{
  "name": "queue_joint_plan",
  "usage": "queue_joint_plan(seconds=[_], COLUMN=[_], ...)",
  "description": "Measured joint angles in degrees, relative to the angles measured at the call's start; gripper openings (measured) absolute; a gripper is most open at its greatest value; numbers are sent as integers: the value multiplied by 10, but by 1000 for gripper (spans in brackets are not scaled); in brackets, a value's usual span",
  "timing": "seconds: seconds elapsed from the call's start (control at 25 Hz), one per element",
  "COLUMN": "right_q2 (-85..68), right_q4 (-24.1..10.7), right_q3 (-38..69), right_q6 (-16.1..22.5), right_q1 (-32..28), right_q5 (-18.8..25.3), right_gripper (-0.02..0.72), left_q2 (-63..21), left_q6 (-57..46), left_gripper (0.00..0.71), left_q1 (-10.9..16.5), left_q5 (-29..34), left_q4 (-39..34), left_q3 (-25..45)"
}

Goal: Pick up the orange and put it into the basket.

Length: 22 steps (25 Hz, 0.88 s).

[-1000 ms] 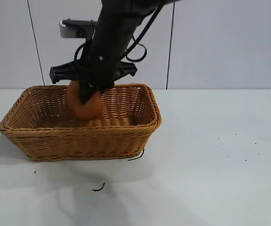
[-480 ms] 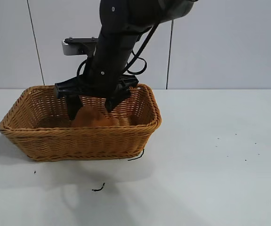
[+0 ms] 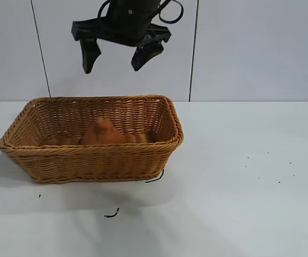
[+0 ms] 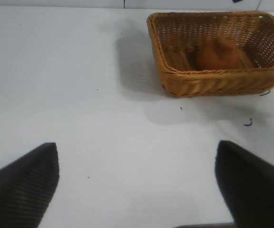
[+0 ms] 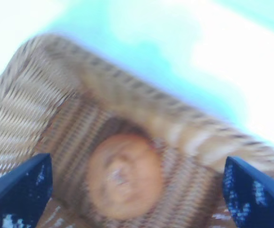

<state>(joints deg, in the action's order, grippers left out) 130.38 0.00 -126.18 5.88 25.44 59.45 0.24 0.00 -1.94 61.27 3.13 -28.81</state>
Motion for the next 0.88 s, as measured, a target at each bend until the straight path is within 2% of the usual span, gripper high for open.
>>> queue_joint_plan(seconds=[0.16, 0.28, 0.32, 0.36, 0.56, 0.72, 0.88], right_q2=[0, 0, 0, 0, 0, -1, -9], right_q4=[-29, -33, -33, -33, -35, -28, -7], right_q3=[0, -1, -1, -1, -1, 3, 35], right_q6=[0, 1, 3, 3, 3, 5, -6], right_q1=[-59, -108, -143, -143, -235, -267, -266], right_q5=[36, 51, 63, 63, 96, 99, 99], right_gripper=[694, 694, 694, 694, 694, 695, 695], left_q2=[0, 0, 0, 0, 0, 0, 0], left_q6=[0, 0, 0, 0, 0, 0, 0], left_gripper=[639, 639, 639, 639, 639, 639, 639], left_q1=[0, 0, 0, 0, 0, 0, 0], left_q5=[-1, -1, -1, -1, -1, -1, -1], left_q4=[0, 0, 0, 0, 0, 0, 0], left_q3=[0, 0, 0, 0, 0, 0, 0])
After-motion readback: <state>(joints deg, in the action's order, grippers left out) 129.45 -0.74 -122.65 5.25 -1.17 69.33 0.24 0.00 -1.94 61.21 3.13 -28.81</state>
